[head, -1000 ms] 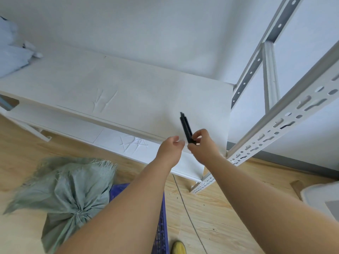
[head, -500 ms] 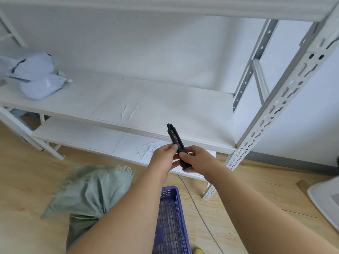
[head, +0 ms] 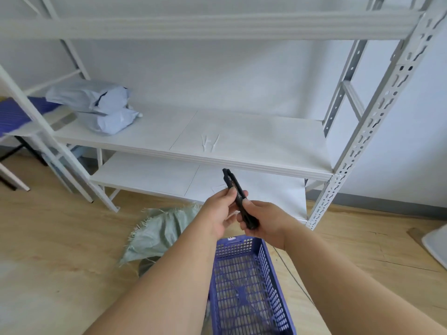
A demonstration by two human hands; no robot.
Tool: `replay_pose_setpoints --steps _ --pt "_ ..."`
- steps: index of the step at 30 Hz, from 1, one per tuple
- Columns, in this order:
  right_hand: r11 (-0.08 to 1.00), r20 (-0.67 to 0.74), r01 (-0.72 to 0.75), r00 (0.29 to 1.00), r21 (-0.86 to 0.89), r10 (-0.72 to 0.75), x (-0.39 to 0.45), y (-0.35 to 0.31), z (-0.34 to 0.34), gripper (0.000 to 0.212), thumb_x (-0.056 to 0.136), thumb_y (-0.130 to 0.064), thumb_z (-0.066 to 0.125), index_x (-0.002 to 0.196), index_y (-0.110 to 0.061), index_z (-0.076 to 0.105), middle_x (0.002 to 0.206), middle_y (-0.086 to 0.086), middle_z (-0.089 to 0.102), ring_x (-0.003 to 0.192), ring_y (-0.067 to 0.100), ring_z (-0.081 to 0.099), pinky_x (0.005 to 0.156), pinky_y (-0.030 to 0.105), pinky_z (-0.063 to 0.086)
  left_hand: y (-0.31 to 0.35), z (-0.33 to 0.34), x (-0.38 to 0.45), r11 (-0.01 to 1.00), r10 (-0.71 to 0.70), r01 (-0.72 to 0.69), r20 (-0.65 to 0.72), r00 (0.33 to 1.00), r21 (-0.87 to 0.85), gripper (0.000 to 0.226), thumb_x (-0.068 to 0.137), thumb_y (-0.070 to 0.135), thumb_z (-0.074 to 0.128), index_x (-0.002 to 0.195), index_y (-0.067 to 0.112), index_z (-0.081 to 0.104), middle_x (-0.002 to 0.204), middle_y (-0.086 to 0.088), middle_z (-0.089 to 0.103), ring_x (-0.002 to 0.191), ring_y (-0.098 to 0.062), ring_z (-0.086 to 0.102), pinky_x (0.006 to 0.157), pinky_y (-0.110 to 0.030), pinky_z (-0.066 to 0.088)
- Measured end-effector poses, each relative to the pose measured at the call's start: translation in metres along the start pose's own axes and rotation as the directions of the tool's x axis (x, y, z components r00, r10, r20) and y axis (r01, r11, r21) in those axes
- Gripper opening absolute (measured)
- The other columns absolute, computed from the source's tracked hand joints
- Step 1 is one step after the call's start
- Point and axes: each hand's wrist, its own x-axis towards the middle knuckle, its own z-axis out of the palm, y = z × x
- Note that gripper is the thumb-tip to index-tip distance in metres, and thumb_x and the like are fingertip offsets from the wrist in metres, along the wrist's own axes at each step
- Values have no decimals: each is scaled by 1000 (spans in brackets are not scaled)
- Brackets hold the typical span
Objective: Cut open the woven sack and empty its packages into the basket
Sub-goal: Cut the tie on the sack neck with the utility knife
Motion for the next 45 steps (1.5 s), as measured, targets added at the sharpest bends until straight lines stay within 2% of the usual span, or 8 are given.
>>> replay_pose_setpoints --steps 6,11,16,20,27,33,39,45 --pt "992 -180 -58 983 -113 37 -15 -1 9 50 98 -49 44 105 -5 65 61 0 56 45 10 46 46 21 42 -4 5 -22 999 39 -40 12 999 16 20 98 29 52 109 25 69 96 6 74 95 -13 66 68 -28 44" --pt "996 -49 -2 999 -93 -3 -21 -2 1 46 102 -40 41 106 0 64 79 9 68 62 17 58 56 24 47 -6 15 -34 996 90 -90 -12 996 -16 21 100 24 50 107 20 69 104 1 73 91 -19 66 54 -22 45" --pt "991 -126 -42 992 -126 26 -23 14 -17 40 99 -45 46 91 -8 61 65 3 56 51 13 49 52 23 41 -34 24 -28 999 34 -33 8 999 -14 18 99 26 52 104 26 69 106 7 73 103 -13 65 93 -33 47" --pt "982 -167 -105 983 -156 79 -22 26 -20 45 95 -51 50 92 -8 64 60 1 56 45 11 47 43 21 40 -48 26 -34 998 37 -40 -59 998 -44 19 100 30 48 101 27 67 101 5 73 102 -14 67 101 -40 46" --pt "974 22 -12 1000 -227 18 -22 36 -18 44 99 -45 45 113 -10 66 105 17 73 88 26 69 77 37 55 -42 22 -54 995 87 -92 -105 991 -41 24 102 17 42 114 15 64 102 -5 71 81 -19 68 52 -24 52" --pt "965 -4 -40 999 -259 40 -21 64 -1 32 98 -38 50 95 -7 56 69 8 60 51 17 54 51 28 47 -78 -3 -60 998 -32 42 -197 980 47 14 98 30 51 100 30 65 107 4 69 101 -12 64 92 -35 48" --pt "921 -124 -157 985 -357 120 -4 94 4 31 94 -39 58 83 -10 53 60 6 55 52 20 48 57 31 46 -106 -80 -50 965 -247 162 -500 830 -208 19 98 21 49 114 15 58 107 -1 64 96 -15 60 90 -34 44" --pt "851 -208 -169 975 -497 72 27 141 46 23 93 -26 60 111 -15 51 65 3 54 50 15 47 51 26 43 -118 -148 -40 949 -306 304 -490 816 -85 17 98 17 47 110 13 58 108 -2 62 96 -15 60 89 -35 45"
